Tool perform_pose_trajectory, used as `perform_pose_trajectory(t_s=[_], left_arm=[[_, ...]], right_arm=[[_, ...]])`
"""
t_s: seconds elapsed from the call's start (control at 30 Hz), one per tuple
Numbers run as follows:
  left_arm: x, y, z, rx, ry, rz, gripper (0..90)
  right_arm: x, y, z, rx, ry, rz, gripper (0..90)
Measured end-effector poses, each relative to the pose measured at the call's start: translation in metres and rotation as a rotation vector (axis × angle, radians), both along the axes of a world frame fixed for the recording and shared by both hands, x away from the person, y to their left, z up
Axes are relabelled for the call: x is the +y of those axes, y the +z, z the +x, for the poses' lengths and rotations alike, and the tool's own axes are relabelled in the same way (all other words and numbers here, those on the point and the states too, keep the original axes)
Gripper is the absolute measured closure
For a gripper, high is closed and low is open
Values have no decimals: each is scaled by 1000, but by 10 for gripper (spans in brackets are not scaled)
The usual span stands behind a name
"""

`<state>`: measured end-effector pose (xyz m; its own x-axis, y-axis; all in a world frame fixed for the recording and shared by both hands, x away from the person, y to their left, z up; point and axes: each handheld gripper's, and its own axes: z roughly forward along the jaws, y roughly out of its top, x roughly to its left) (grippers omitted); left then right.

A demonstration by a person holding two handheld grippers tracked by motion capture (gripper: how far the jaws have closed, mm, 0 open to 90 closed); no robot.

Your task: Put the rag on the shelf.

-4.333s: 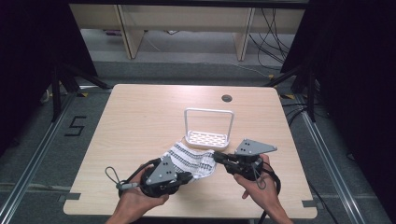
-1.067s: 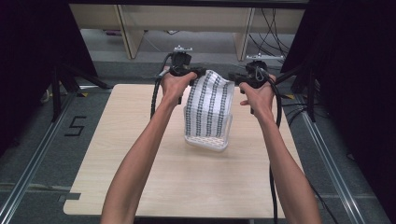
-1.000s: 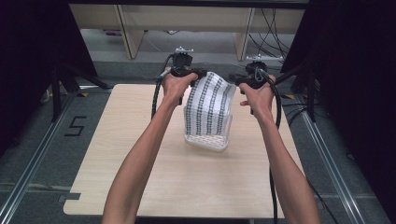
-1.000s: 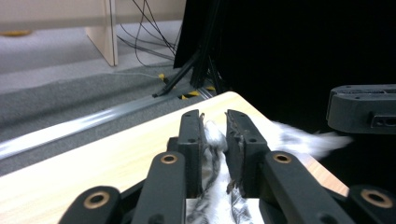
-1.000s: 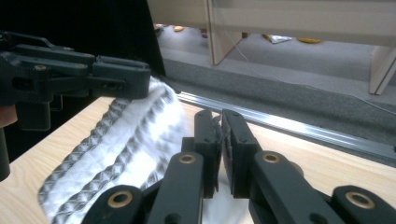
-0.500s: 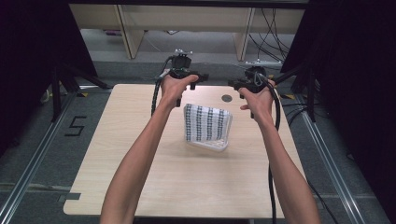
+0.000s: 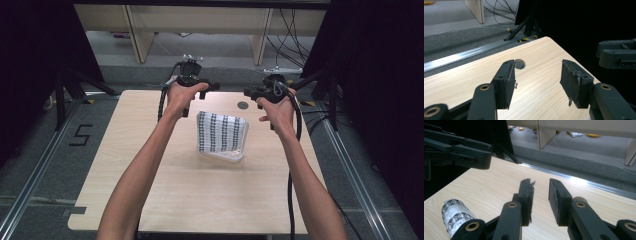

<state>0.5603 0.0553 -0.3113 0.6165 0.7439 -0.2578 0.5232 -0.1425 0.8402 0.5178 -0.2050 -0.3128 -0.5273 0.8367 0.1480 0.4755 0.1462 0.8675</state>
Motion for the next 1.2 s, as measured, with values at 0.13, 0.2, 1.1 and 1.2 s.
perform_pose_trajectory(t_s=[0.13, 0.2, 1.1, 1.2], left_arm=[[4, 0, -4, -3, 5, 13, 446], [6, 0, -5, -3, 9, 8, 427], [43, 15, -67, -34, -84, -19, 352], [45, 15, -73, -41, -86, -10, 343]], right_arm=[[-1, 1, -3, 7, 1, -3, 691], [-1, 3, -5, 3, 1, -12, 677], [-12, 7, -36, -39, 28, -39, 472], [-12, 8, -41, -31, 31, -26, 453]])
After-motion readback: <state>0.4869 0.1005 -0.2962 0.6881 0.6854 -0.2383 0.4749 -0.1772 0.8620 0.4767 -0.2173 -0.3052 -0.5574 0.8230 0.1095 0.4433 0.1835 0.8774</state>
